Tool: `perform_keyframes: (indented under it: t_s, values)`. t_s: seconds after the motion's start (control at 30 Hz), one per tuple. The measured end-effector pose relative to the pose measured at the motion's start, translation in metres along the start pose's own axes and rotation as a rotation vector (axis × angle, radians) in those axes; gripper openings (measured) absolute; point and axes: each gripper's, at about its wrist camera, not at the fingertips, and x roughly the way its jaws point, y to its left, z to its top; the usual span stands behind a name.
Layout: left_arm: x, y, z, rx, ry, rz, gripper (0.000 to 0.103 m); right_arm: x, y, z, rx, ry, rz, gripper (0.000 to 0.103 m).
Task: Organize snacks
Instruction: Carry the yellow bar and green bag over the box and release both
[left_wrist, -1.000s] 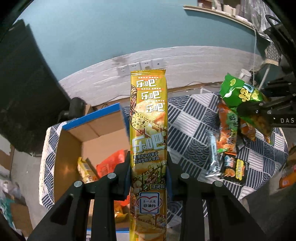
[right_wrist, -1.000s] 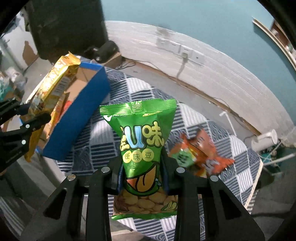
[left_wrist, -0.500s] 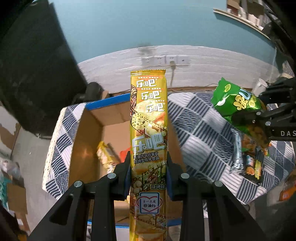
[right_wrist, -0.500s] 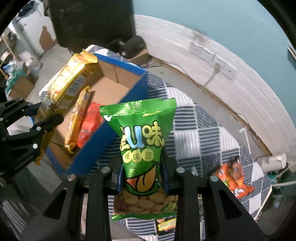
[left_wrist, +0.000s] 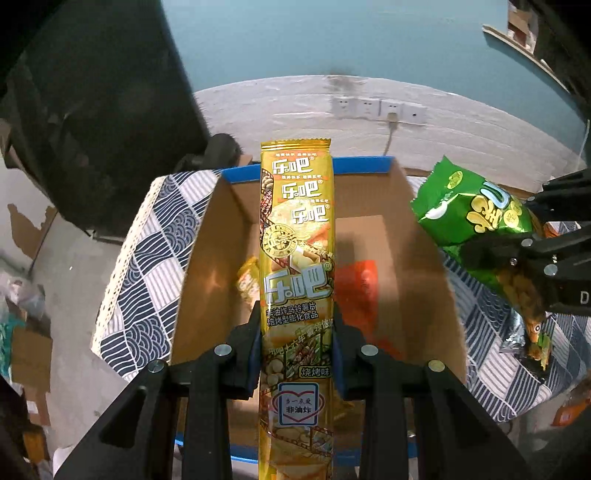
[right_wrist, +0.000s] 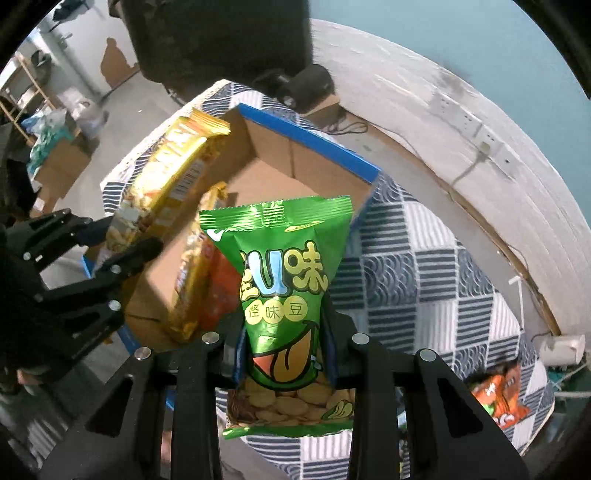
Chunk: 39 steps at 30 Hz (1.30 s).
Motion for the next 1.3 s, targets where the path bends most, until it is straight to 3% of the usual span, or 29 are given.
perform_keyframes:
  t_s: [0.4,0.5,0.6,0.67,0.87,1.13,1.3]
  values:
    - [0.011,0.034,0.001,-0.070,0.002,0.036,0.032,0.025,0.029,0.031,-0.002,0.013,0.062,0.031]
    - [0.011,0.035,0.001,-0.065,0.000,0.042,0.032,0.025,0.028,0.035,0.008,0.001,0.054,0.042]
    - [0.012,0.034,0.001,-0.059,0.010,0.049,0.038,0.022,0.024,0.036,0.019,-0.009,0.049,0.045]
    - [0.011,0.033,0.002,-0.051,0.007,0.054,0.046,0.019,0.021,0.036,0.026,-0.011,0.039,0.045]
    - [0.003,0.022,0.005,-0.011,-0.017,0.062,0.054,0.010,0.014,0.028,0.010,-0.017,0.012,0.045]
    - [-0.009,0.008,0.008,0.031,-0.043,0.058,0.055,-0.005,0.000,0.012,-0.009,-0.028,-0.028,0.046]
    - [-0.018,-0.003,0.009,0.054,-0.058,0.054,0.056,-0.015,-0.012,-0.001,-0.004,-0.038,-0.059,0.055]
